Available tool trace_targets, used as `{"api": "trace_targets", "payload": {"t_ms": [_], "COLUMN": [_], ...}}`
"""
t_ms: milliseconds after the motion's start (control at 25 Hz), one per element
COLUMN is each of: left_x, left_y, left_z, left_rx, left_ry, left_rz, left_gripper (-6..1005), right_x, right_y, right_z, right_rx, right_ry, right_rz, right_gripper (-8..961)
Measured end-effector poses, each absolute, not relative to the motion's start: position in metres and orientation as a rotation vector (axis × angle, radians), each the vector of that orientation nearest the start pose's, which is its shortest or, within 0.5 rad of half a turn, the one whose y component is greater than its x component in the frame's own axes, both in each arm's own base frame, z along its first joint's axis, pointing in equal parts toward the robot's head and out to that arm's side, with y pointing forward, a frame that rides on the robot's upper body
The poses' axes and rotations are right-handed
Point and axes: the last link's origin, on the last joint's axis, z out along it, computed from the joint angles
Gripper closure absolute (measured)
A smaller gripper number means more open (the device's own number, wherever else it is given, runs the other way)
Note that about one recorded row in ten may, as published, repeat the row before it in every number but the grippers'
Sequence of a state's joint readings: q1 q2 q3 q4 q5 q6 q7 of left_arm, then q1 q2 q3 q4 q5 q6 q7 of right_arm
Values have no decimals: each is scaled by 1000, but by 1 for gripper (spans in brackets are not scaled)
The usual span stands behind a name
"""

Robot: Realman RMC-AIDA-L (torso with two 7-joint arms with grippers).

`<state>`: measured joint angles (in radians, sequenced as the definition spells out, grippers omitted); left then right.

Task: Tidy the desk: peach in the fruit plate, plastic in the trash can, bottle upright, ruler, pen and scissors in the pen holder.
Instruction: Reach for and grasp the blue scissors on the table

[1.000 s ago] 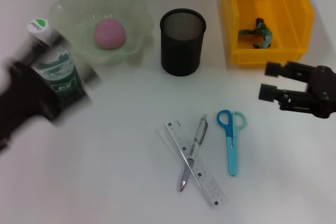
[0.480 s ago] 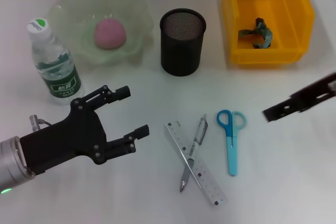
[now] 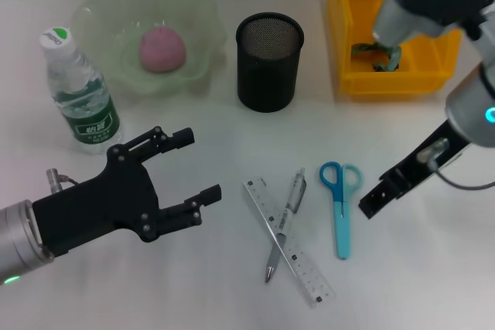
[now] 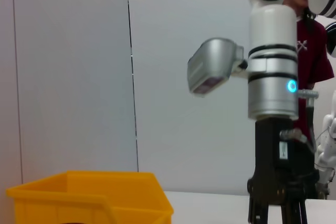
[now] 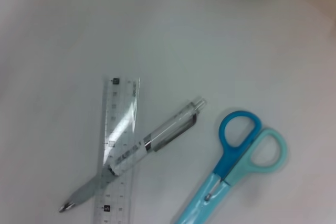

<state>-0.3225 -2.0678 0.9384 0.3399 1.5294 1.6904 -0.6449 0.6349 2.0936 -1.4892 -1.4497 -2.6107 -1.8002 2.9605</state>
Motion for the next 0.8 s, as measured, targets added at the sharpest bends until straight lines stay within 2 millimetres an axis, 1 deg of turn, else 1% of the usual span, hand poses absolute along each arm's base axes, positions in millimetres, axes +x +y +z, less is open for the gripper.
{"api": "trace_targets", "payload": {"t_ms": [280,640,720,760,800], "left_x": [-287,-290,-290,-290,-290], "left_y": [242,237,237,237,237], "left_z": [-35,-37,-37,-37,-37], "left_rx": [-2536,-2538,-2540,-2540,-2540], "left_ry": [-142,-167,-165,-165,-165], "left_rz": [-1025,-1024,-1023,-1023,-1023], "left_gripper": [197,197,197,197,197], "right_x": [159,157,158,158,158], "right_y": [330,340,342,342,343], "right_z": [-18,-35,-44,-44,-49], "right_rx": [-2467,-2475,-2483,-2483,-2488], "right_ry": [1339,1340,1342,1342,1344], "right_rz": [-620,-683,-709,-709,-713], "right_gripper": [165,186,190,193,195]}}
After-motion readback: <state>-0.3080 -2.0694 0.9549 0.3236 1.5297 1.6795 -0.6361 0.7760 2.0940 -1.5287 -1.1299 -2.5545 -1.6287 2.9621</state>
